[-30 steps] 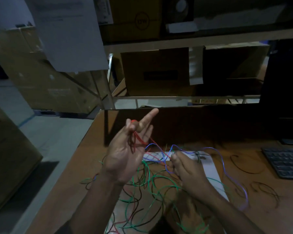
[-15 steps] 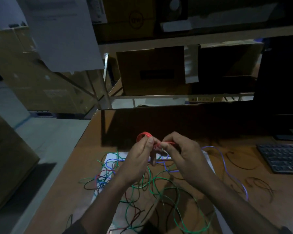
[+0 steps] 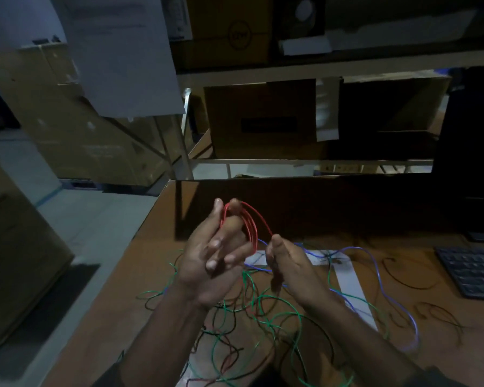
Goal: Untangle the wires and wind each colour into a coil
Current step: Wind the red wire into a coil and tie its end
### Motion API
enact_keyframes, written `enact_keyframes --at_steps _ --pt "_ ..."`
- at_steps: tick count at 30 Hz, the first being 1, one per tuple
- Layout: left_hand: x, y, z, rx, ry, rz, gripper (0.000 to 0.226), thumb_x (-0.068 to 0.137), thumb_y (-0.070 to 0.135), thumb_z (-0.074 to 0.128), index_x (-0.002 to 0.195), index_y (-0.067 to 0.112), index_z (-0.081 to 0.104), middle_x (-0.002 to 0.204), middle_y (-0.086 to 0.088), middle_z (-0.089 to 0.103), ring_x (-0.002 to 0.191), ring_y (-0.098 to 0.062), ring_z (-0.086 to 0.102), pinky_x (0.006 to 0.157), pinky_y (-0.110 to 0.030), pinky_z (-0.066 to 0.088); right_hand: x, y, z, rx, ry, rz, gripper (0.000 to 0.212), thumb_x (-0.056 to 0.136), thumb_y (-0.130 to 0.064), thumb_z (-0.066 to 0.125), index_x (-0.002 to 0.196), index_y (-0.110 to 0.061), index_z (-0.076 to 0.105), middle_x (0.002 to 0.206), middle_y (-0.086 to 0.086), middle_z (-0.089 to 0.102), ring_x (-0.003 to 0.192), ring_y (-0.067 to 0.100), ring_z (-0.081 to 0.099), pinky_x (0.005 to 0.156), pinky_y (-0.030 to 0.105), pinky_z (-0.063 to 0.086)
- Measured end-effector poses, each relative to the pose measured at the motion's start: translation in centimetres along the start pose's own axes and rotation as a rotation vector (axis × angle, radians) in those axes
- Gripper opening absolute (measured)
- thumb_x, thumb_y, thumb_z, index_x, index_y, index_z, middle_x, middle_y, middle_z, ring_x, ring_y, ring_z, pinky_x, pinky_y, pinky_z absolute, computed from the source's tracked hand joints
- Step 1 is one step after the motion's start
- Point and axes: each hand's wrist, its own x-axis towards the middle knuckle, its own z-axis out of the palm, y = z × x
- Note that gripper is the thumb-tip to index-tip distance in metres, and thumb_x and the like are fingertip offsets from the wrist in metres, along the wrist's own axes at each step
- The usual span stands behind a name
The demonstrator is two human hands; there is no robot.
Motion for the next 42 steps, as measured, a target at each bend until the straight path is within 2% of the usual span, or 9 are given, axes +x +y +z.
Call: enact_keyframes --at_steps 6,9,11,15,19,25,33,38,42 --pt "0.6 2.0 0.1 0.117 0.145 0.233 0.051 0.113 0.029 0.028 0.141 -0.007 0.05 0.05 0.007 0.044 0.04 -0.005 0.05 0.1 -0.033 0.054 -2.6 1.9 0.7 0.024 -0.071 0.117 0.041 0.104 -0.051 0.038 0.082 -0.018 0.047 0.051 -0.012 0.04 0.044 0.005 0.035 0.05 0.031 0.032" --pt "1.4 1.7 -0.7 0.205 0.297 0.339 0.046 0.111 0.024 0.033 0.113 -0.004 0.068 0.069 0.002 0.053 0.094 -0.018 0.076 0.121 -0.05 0.035 -2.9 1.3 0.6 -0.274 -0.119 -0.043 0.039 0.101 -0.055 0.035 0.086 -0.02 0.047 0.057 -0.009 0.044 0.049 0.007 0.041 0.052 0.039 0.035" --pt "1.8 1.4 -1.8 0.283 0.313 0.373 0.04 0.111 0.022 0.032 0.116 -0.002 0.063 0.084 -0.006 0.069 0.127 -0.033 0.063 0.123 -0.048 0.031 -3.2 0.3 0.3 -0.462 -0.203 -0.137 0.027 0.1 -0.05 0.04 0.095 -0.025 0.05 0.066 -0.008 0.051 0.058 0.009 0.047 0.06 0.042 0.04" --pt "1.8 0.7 -3.4 0.805 0.371 0.39 0.032 0.112 0.026 0.028 0.102 0.017 0.057 0.125 -0.017 0.072 0.139 -0.022 0.053 0.122 -0.04 0.028 -3.7 -3.3 -0.3 -0.574 -0.218 -0.294 0.02 0.101 -0.036 0.054 0.119 -0.033 0.061 0.082 -0.02 0.06 0.071 -0.002 0.057 0.065 0.02 0.044" --pt "0.8 -1.1 -4.0 1.31 0.341 0.176 0.034 0.11 0.037 0.034 0.091 0.024 0.059 0.104 0.003 0.078 0.101 -0.01 0.071 0.092 -0.039 0.052 -1.7 -5.7 -1.2 -0.451 0.095 -0.43 0.011 0.099 -0.024 0.061 0.1 -0.024 0.072 0.089 -0.012 0.067 0.078 0.002 0.065 0.068 0.017 0.049" --pt "0.3 -1.9 -1.4 1.007 0.369 0.083 0.039 0.111 0.026 0.032 0.099 0.009 0.066 0.052 -0.012 0.052 0.039 -0.006 0.048 0.044 -0.013 0.039 1.2 -6.3 -1.6 -0.364 0.255 -0.385 0.006 0.091 -0.023 0.073 0.085 -0.022 0.072 0.075 -0.004 0.06 0.066 0.008 0.055 0.06 0.021 0.043" --pt "-0.7 0.2 -0.2 0.285 0.07 -0.036 0.035 0.112 0.03 0.03 0.091 0.012 0.053 0.05 0.009 0.041 0.03 0.0 0.035 0.057 -0.023 0.046 2.0 -3.4 -0.2 -0.054 0.103 -0.202 0.07 0.088 -0.07 0.053 0.072 -0.003 0.048 0.059 0.001 0.04 0.053 0.012 0.039 0.05 0.032 0.034" --pt "0.0 1.8 1.4 0.123 0.082 0.225 0.044 0.11 0.029 0.032 0.083 0.014 0.063 0.082 -0.003 0.074 0.085 -0.021 0.077 0.096 -0.042 0.059 1.0 -0.4 1.3 0.126 -0.127 0.011 0.04 0.098 -0.044 0.053 0.077 -0.011 0.045 0.053 -0.004 0.036 0.04 0.011 0.032 0.041 0.023 0.031" --pt "1.0 4.6 2.4 0.21 0.076 0.374 0.047 0.112 0.029 0.024 0.086 0.013 0.06 0.13 -0.022 0.068 0.136 -0.037 0.054 0.122 -0.048 0.032 -0.8 0.8 0.8 -0.027 -0.145 -0.008 0.032 0.104 -0.043 0.048 0.077 -0.025 0.048 0.057 -0.007 0.035 0.045 0.007 0.032 0.045 0.023 0.029"
